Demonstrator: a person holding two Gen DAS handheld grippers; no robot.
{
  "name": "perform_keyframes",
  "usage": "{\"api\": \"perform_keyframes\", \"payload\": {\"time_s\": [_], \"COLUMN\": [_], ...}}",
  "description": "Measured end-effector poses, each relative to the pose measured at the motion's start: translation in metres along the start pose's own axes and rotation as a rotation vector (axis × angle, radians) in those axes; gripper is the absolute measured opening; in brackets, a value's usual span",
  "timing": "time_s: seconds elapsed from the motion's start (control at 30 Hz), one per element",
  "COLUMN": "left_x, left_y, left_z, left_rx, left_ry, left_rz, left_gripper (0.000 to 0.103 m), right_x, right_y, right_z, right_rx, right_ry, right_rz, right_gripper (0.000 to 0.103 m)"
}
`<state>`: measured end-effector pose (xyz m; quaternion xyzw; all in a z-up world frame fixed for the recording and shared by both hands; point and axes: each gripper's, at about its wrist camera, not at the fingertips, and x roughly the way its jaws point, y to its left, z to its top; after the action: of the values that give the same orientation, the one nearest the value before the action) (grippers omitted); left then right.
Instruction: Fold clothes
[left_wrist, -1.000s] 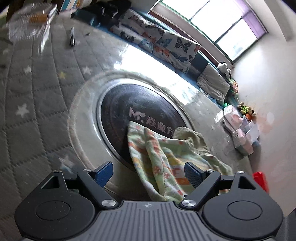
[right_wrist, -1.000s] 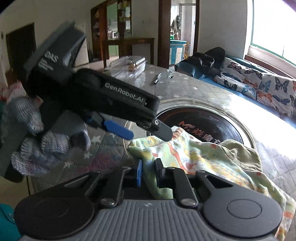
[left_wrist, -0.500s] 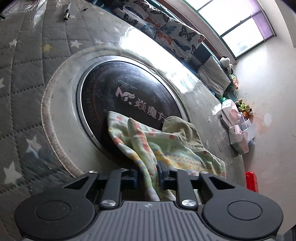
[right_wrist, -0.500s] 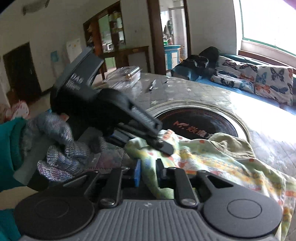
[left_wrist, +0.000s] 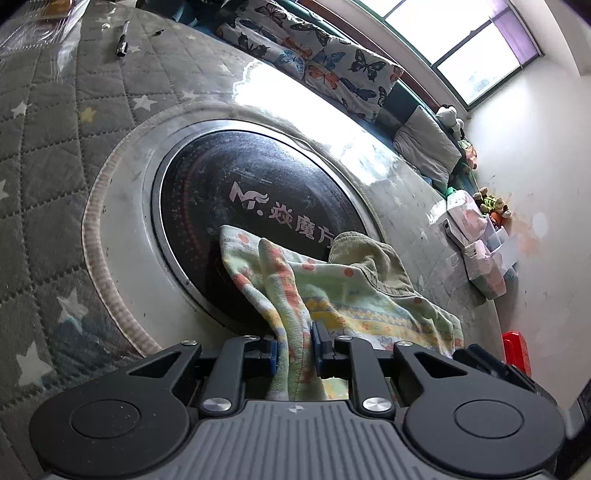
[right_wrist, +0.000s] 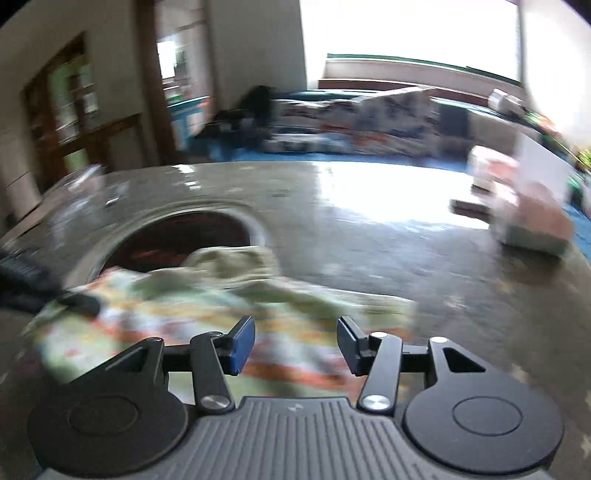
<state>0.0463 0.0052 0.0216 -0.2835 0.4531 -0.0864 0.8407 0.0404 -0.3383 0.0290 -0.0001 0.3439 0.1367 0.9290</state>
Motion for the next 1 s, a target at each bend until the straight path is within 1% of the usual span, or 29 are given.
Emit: {"api": "perform_keyframes", "payload": {"time_s": [0.1,0.2,0.3,0.43,0.47,0.5,0.53,0.6,0.67,0.83,1.0], "left_x": [0.001,0.002,0.004,0.005,0.005,0.005,0.005,0.005,0.004,-0.004,-0.004], "left_y": [-0.002,-0.002,-0.003,-0.002,-0.003,-0.004,-0.006,-0.011,-0.016,-0.037,-0.071], "left_z": [0.001,0.001,0.002,0.003,0.003,0.003,0.003,0.004,0.005,0.013,0.019], "left_rx": [0.015,0.022,0.027,0.035,0.042,0.051,0.062,0.085,0.111,0.181,0.26], "left_ry": [-0.001,-0.001,-0.001,0.001,-0.001,-0.003,-0.006,-0.014,-0.024,-0.056,-0.068], "left_rz": [0.008,0.014,0.022,0.032,0.036,0.039,0.041,0.044,0.046,0.024,-0.031], "left_gripper": [0.019,0.019,0.019,0.019,0.019,0.019,0.019,0.019,0.016,0.012,0.011], "right_x": [0.009,0.02,0.028,0.027,0.025,0.025,0.024,0.023,0.018,-0.004,-0.028], "right_y": [-0.022,-0.036,-0.041,-0.039,-0.036,-0.032,-0.029,-0.024,-0.023,-0.025,-0.035], "right_z": [0.0,-0.003,-0.007,-0.013,-0.013,-0.014,-0.015,-0.015,-0.015,-0.008,0.002], "right_rx": [0.053,0.081,0.11,0.125,0.125,0.118,0.109,0.099,0.096,0.098,0.092], "right_ry": [0.004,0.02,0.04,0.034,0.034,0.034,0.035,0.034,0.023,-0.028,-0.078], "right_rz": [-0.05,-0.067,-0.059,-0.036,-0.026,-0.019,-0.012,-0.004,-0.01,-0.017,-0.059], "right_gripper": [0.053,0.055,0.055,0.055,0.052,0.042,0.037,0.018,0.011,0.009,0.009]}}
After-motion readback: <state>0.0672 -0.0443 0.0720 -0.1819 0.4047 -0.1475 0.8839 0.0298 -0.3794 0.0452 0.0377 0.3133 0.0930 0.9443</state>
